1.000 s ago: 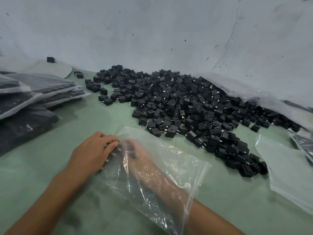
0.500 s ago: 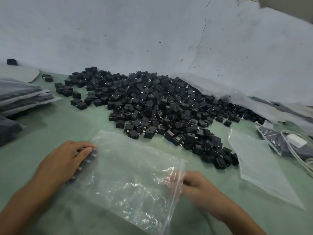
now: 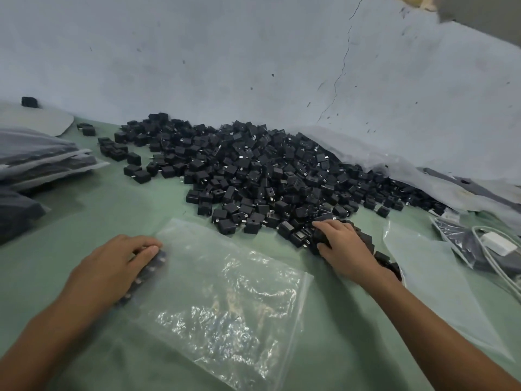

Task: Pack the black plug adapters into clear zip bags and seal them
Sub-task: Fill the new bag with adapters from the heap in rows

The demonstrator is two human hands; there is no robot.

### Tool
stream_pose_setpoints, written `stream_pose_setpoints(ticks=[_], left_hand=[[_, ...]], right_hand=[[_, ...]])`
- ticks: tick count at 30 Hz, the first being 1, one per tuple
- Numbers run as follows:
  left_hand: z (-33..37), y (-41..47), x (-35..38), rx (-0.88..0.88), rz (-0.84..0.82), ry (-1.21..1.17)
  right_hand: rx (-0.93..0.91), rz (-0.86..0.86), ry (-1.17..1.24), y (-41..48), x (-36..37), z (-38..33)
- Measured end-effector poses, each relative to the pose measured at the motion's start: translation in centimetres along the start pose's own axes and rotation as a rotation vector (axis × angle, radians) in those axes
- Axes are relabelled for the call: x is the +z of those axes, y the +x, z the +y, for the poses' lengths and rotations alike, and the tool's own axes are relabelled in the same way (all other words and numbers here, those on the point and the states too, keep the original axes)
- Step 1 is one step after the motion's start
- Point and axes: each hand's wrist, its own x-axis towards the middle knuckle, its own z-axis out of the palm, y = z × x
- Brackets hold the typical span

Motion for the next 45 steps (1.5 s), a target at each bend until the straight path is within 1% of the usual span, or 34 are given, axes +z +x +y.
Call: stream_pose_setpoints(ticks=[6,8,9,10,11,13,14,15,17,20,25,32,34,37,39,42,45], left_hand=[[0.1,0.0,0.0,-0.033,-0.014,0.02],[0.2,0.0,0.0,-0.041,-0.017,0.002],[0.2,0.0,0.0,-0.042,-0.022,0.001],[0.3,0.1,-0.1,-0.044,-0.024,-0.001],[0.2,0.1,-0.1,-0.046,-0.025,-0.003],[0.1,0.2,-0.1,-0.044,-0.025,0.007],[0.0,0.2,-0.1,-0.039,-0.024,0.017],[0.0,0.3,-0.1,-0.038,-0.024,0.025],[0.0,0.2,0.0,-0.037,-0.026,0.032],[0.3,0.1,0.0,-0.04,-0.012,0.007],[0.4,0.0,0.0,-0.032,0.021,-0.008],[0.0,0.3,0.2,-0.045,0.002,0.0],[0.2,0.3,0.1,-0.047,0.006,-0.003],[0.5,0.1,-0.1,-0.055,0.012,-0.024],[0.6,0.1,0.0,-0.056,0.008,-0.024],[0.4,0.1,0.1,-0.048,0.015,-0.012],[0.3,0.0,0.1,-0.049,0.019,-0.031]], right_hand=[[0.077,-0.011,0.141,1.2,-0.8,0.4],[0.093,0.039,0.29,0.5,-1.5,0.0],[0.105,0.062,0.438,-0.1,-1.9,-0.3],[0.135,0.078,0.661,-0.6,-2.4,-0.7],[0.184,0.069,0.957,-1.2,-2.9,-1.3],[0.25,-0.046,1.567,-2.4,-4.0,-2.1],[0.26,-0.105,1.756,-2.9,-4.5,-2.4],[0.266,-0.149,1.874,-3.3,-4.9,-2.6],[0.263,-0.19,1.979,-4.0,-5.4,-3.0],[0.277,-0.199,1.998,-4.7,-5.8,-3.7],[0.226,-0.228,1.929,-6.1,-6.0,-4.2],[0.13,-0.16,1.708,-8.1,-5.9,-4.0],[0.12,-0.183,1.608,-9.3,-5.9,-3.5],[0.196,-0.283,1.416,-11.9,-4.6,-2.9],[0.257,-0.403,1.355,-13.5,-3.4,-3.2],[0.293,-0.603,1.336,-14.8,-2.2,-4.8],[0.245,-0.706,1.447,-14.5,-1.1,-7.2]])
